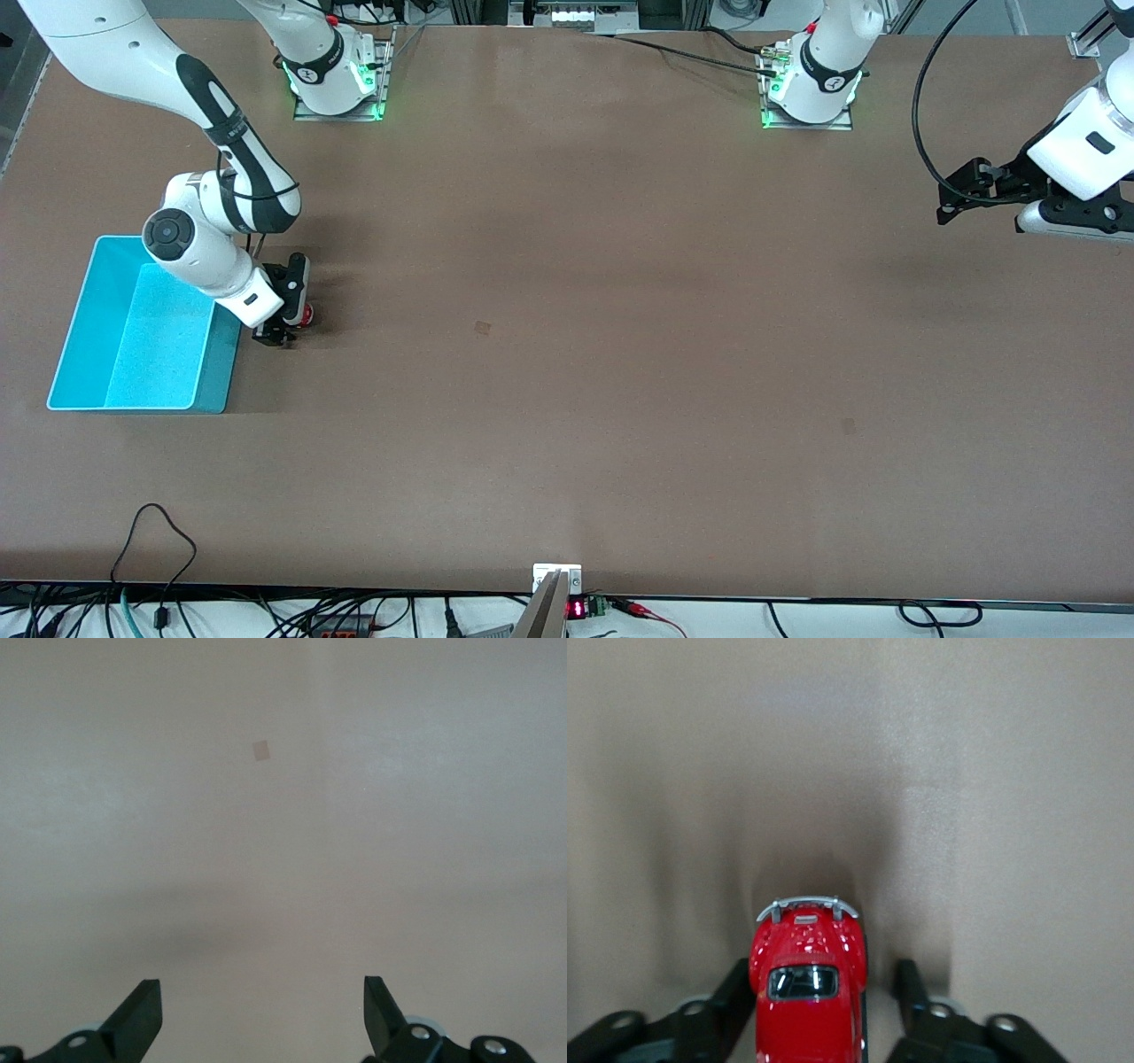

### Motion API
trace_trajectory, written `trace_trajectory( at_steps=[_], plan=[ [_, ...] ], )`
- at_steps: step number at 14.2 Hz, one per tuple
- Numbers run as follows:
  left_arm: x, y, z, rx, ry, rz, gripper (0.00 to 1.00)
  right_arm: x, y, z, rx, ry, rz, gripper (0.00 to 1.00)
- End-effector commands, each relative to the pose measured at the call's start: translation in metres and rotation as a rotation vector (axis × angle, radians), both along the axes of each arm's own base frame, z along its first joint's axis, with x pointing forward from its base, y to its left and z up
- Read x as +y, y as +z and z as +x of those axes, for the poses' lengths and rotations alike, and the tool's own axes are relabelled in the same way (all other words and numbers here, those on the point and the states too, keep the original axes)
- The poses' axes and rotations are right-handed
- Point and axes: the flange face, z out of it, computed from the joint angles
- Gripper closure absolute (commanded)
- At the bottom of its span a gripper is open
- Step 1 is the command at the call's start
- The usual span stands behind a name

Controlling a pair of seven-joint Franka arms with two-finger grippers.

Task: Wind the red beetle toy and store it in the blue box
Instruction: 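Close the right gripper on the car and lift it, then carry the car over the blue box with the right gripper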

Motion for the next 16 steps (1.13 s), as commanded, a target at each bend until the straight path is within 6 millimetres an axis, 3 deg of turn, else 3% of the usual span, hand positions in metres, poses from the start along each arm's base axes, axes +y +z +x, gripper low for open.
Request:
trace_trajectory(
  at_steps=[1, 6, 8, 9, 12, 14, 16],
  plan=[
    [-0.003, 0.006, 0.003, 0.006, 0.003, -0.017, 0.0, 0.0, 0.005, 0.002, -0.018, 0.021, 0.0, 0.96],
    [-0.004, 0.006, 0.003, 0.007, 0.001, -0.017, 0.0, 0.003, 0.011, 0.007, -0.034, -0.005, 0.002, 1.0],
    [-0.005, 0.006, 0.003, 0.006, -0.002, -0.017, 0.0, 0.008, 0.038, 0.022, -0.086, -0.043, 0.005, 1.0],
    [-0.006, 0.006, 0.003, 0.006, -0.002, -0.017, 0.0, 0.024, 0.055, 0.024, -0.09, -0.085, 0.012, 1.0],
    [-0.006, 0.006, 0.003, 0.006, -0.003, -0.017, 0.0, 0.043, 0.106, 0.044, -0.054, -0.271, -0.013, 1.0],
    [-0.006, 0.006, 0.003, 0.006, -0.002, -0.019, 0.0, 0.043, 0.148, 0.059, -0.056, -0.384, -0.028, 1.0],
    [-0.007, 0.005, 0.003, 0.007, -0.003, -0.019, 0.0, 0.032, 0.176, 0.06, -0.094, -0.5, -0.023, 1.0]
  ],
)
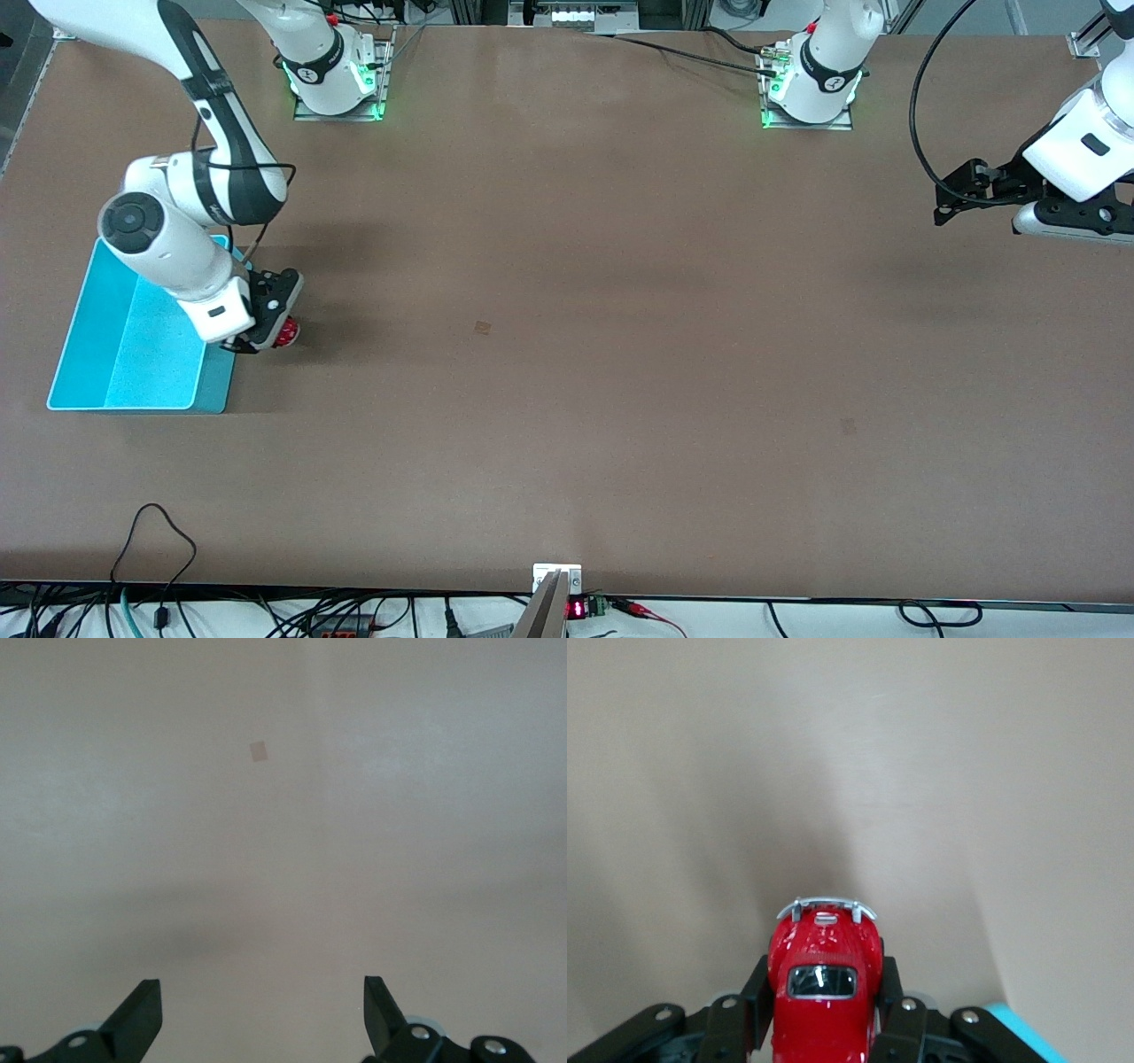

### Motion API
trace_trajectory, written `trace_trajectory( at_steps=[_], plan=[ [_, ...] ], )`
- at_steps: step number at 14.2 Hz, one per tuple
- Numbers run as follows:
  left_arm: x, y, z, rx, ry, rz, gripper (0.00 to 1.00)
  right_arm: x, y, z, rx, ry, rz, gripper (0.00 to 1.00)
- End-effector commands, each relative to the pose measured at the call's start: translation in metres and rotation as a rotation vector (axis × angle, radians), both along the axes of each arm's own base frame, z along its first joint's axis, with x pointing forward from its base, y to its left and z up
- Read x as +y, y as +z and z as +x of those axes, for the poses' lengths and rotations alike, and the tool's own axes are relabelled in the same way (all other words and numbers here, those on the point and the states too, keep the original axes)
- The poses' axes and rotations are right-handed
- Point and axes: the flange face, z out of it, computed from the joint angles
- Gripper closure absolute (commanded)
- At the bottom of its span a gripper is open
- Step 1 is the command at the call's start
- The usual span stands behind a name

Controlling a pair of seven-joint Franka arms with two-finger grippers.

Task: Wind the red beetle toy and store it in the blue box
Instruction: 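Carry the car over the blue box with the right gripper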

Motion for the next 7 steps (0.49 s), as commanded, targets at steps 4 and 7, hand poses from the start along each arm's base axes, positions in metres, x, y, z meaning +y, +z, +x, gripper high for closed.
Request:
trace_trajectory(
  at_steps=[4, 7],
  plan=[
    [-0.003, 0.006, 0.002, 0.006, 0.004, -0.019, 0.0, -0.083, 0.058, -0.006, 0.009, -0.519, 0.008, 1.0],
    [-0.003, 0.005, 0.002, 0.008, 0.004, -0.017, 0.0, -0.14, 0.044, -0.01, 0.027, -0.828, 0.058, 1.0]
  ],
)
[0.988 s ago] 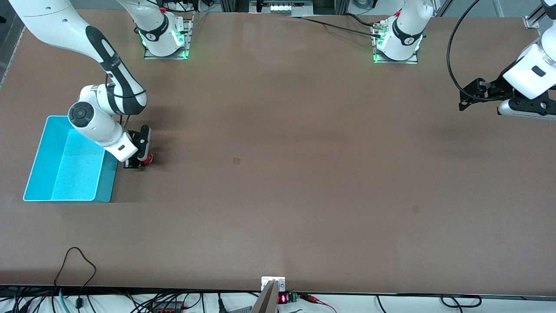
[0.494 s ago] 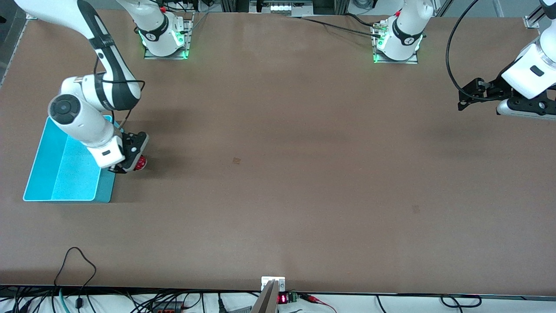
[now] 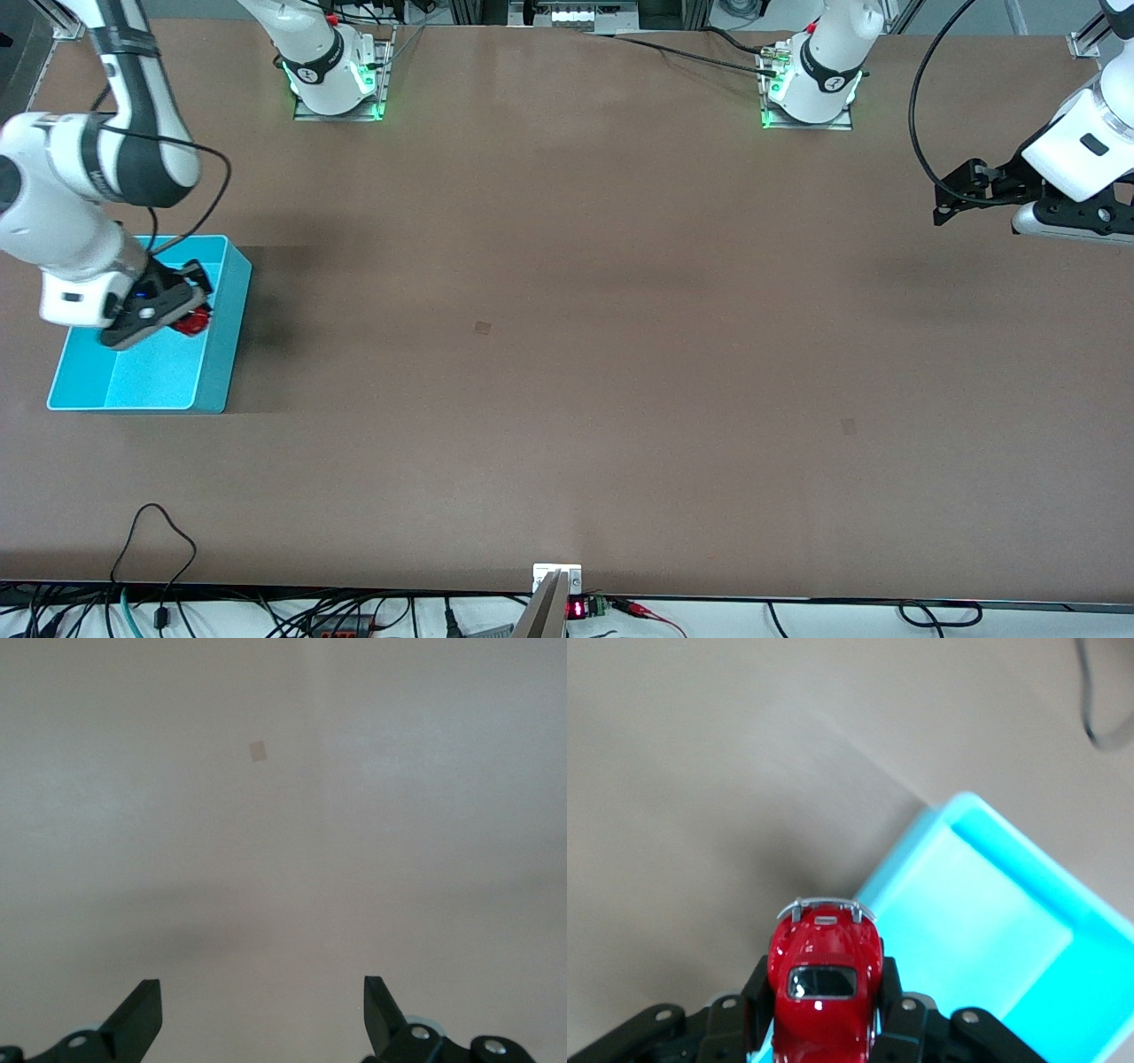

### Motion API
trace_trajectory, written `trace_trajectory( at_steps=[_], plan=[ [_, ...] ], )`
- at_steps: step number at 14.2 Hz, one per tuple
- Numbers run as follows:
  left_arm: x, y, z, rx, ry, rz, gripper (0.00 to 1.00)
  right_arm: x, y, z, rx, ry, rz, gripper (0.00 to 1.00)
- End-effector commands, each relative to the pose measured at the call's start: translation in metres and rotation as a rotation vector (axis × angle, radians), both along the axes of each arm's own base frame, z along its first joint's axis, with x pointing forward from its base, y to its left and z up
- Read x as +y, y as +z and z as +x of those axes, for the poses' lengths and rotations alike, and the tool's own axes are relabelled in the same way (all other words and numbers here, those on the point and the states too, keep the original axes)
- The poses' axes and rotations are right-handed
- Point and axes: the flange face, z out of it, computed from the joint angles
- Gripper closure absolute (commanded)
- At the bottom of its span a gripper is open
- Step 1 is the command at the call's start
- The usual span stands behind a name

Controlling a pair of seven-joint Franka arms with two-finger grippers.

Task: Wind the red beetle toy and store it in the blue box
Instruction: 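Carry the car over the blue box with the right gripper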

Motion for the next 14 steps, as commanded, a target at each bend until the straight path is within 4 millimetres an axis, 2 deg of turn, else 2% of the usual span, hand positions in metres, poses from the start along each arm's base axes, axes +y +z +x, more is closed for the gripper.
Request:
trace_trajectory(
  at_steps=[1, 4, 8, 10, 11, 14],
  plan=[
    [-0.002, 0.007, 0.002, 0.004, 0.006, -0.017, 0.0, -0.041, -0.017, -0.003, 0.018, -0.267, 0.044, 1.0],
    [-0.002, 0.006, 0.002, 0.005, 0.006, -0.019, 0.0, -0.072, -0.038, -0.009, 0.046, -0.438, 0.035, 1.0],
    [-0.001, 0.006, 0.002, 0.005, 0.009, -0.019, 0.0, -0.104, -0.085, -0.008, 0.043, -0.552, 0.014, 1.0],
    [-0.002, 0.007, 0.002, 0.004, 0.007, -0.019, 0.0, -0.122, -0.109, 0.003, 0.061, -0.566, -0.004, 1.0],
    [-0.002, 0.007, 0.002, 0.004, 0.006, -0.019, 0.0, -0.128, -0.118, 0.007, 0.068, -0.566, -0.008, 1.0],
    [-0.001, 0.007, 0.002, 0.004, 0.009, -0.019, 0.0, -0.133, -0.139, 0.005, 0.097, -0.576, -0.011, 1.0]
  ],
)
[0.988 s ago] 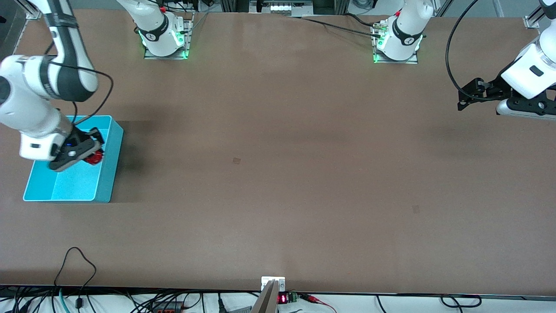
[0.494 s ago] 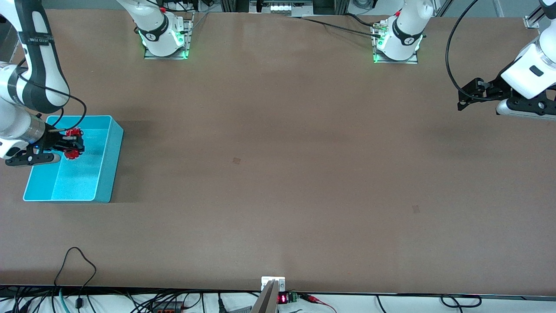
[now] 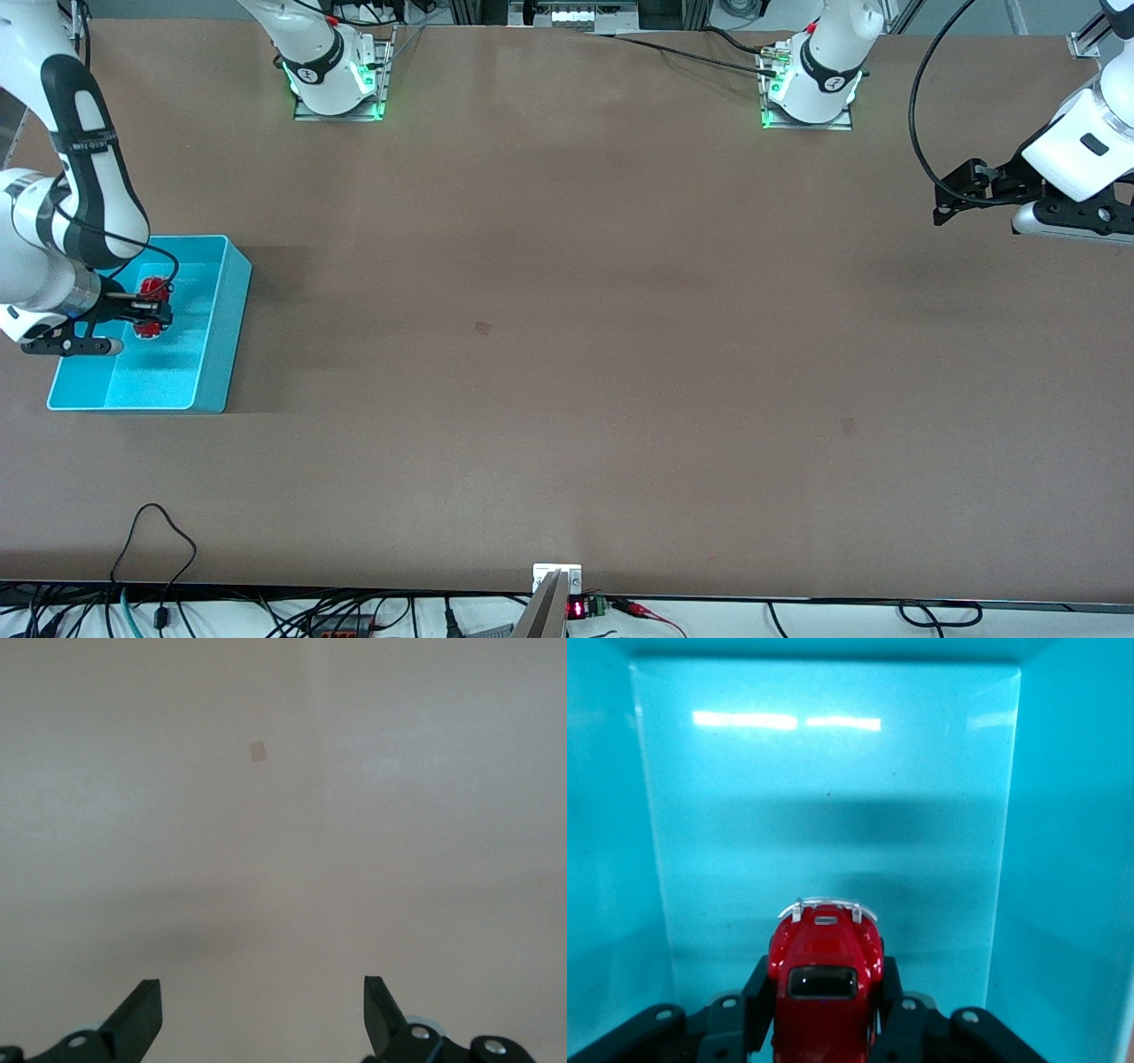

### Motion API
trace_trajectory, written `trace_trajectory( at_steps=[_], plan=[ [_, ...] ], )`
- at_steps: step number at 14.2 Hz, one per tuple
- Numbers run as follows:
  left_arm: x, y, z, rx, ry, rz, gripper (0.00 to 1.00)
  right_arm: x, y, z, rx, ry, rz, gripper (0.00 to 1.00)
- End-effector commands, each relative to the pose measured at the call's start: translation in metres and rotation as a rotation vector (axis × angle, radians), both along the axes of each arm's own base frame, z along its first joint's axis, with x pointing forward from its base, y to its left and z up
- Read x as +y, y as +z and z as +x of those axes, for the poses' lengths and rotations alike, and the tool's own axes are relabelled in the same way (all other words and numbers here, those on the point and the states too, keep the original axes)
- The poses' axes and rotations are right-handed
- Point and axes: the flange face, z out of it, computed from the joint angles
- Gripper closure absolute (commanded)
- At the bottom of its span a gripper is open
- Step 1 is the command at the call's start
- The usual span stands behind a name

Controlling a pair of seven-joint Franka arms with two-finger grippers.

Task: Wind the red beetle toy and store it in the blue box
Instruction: 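Lower the car into the box and open the right gripper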

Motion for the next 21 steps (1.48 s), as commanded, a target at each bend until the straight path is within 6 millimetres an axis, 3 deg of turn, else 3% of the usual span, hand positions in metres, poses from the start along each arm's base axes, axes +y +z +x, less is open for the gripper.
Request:
trace_trajectory(
  at_steps=[1, 3, 5, 6, 7, 8, 10, 11, 13, 16, 21],
  plan=[
    [-0.001, 0.007, 0.002, 0.004, 0.009, -0.019, 0.0, -0.006, -0.018, 0.004, 0.012, -0.024, 0.009, 0.99],
    [0.0, 0.006, 0.002, 0.006, 0.01, -0.019, 0.0, -0.01, -0.036, 0.0, 0.019, -0.032, 0.01, 0.99],
    [0.0, 0.006, 0.002, 0.006, 0.01, -0.019, 0.0, -0.009, -0.041, 0.0, 0.023, -0.035, 0.011, 0.94],
    [0.0, 0.006, 0.002, 0.006, 0.009, -0.019, 0.0, -0.009, -0.041, 0.0, 0.025, -0.035, 0.011, 0.82],
    [0.001, 0.006, 0.003, 0.006, 0.01, -0.019, 0.0, -0.008, -0.044, -0.001, 0.032, -0.036, 0.013, 0.6],
    [0.001, 0.005, 0.002, 0.007, 0.01, -0.019, 0.0, -0.008, -0.047, -0.002, 0.036, -0.036, 0.014, 0.47],
    [0.001, 0.005, 0.002, 0.007, 0.01, -0.019, 0.0, -0.008, -0.048, -0.002, 0.038, -0.039, 0.014, 0.1],
    [0.001, 0.005, 0.002, 0.007, 0.01, -0.019, 0.0, -0.008, -0.047, -0.003, 0.041, -0.041, 0.015, 0.0],
    [0.002, 0.007, 0.002, 0.004, 0.012, -0.019, 0.0, -0.006, -0.04, 0.0, 0.032, -0.032, 0.015, 0.0],
    [0.002, 0.007, 0.002, 0.004, 0.012, -0.019, 0.0, 0.001, 0.003, 0.007, 0.005, -0.018, 0.015, 0.0],
    [0.002, 0.006, 0.003, 0.006, 0.012, -0.019, 0.0, 0.044, 0.12, 0.028, -0.089, 0.056, 0.014, 0.0]
  ],
)
